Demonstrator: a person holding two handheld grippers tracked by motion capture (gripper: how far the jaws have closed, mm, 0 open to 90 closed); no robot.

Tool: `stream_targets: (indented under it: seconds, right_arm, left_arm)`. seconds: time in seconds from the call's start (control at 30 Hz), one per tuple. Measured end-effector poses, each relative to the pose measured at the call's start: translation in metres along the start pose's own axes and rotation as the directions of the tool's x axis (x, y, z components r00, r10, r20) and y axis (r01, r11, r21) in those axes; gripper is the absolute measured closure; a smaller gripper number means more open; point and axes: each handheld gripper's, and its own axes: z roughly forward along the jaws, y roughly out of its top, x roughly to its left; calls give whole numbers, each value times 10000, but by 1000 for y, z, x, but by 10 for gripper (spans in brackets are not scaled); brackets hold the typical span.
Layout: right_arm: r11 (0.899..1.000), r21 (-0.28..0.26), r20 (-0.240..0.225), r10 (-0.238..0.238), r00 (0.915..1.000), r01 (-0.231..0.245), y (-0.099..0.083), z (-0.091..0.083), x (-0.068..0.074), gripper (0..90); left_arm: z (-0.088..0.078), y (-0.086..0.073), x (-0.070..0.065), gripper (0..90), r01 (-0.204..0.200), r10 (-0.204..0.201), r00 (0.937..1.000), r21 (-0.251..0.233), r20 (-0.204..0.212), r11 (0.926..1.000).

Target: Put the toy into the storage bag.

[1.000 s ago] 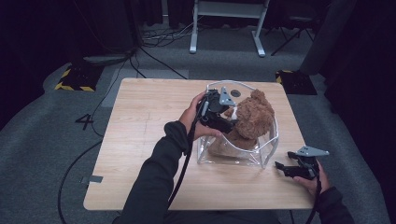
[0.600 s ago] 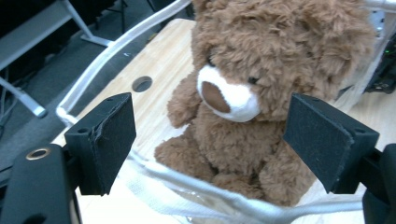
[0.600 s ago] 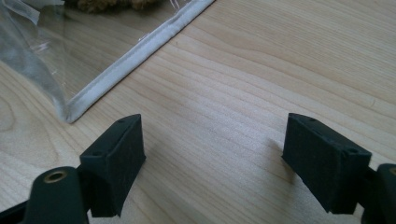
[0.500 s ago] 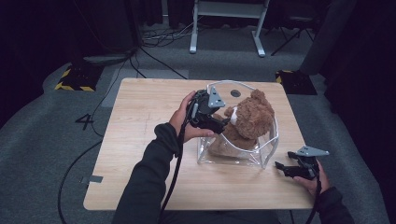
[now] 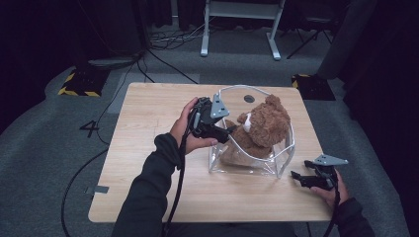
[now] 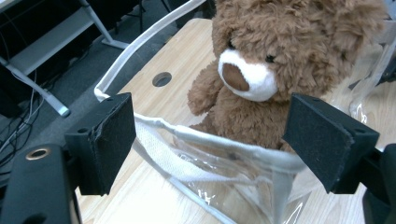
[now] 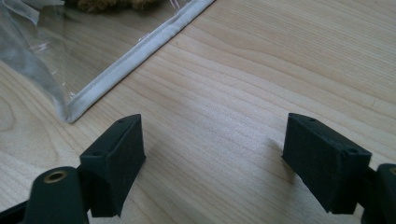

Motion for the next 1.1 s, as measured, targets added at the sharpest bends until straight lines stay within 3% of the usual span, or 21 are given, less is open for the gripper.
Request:
stream_targets:
  seconds: [0.67, 1.1]
  right_arm:
    - [10000, -1, -6, -4, 10000, 4, 0, 0, 0, 206]
    - [10000, 4, -13, -1, 10000, 1, 0, 0, 0, 205]
  left_arm:
    - [-26, -18, -2, 167, -240, 252, 9986, 261, -469, 9994]
    - [-29, -38, 0, 167, -233, 277, 9978, 732, -595, 9970]
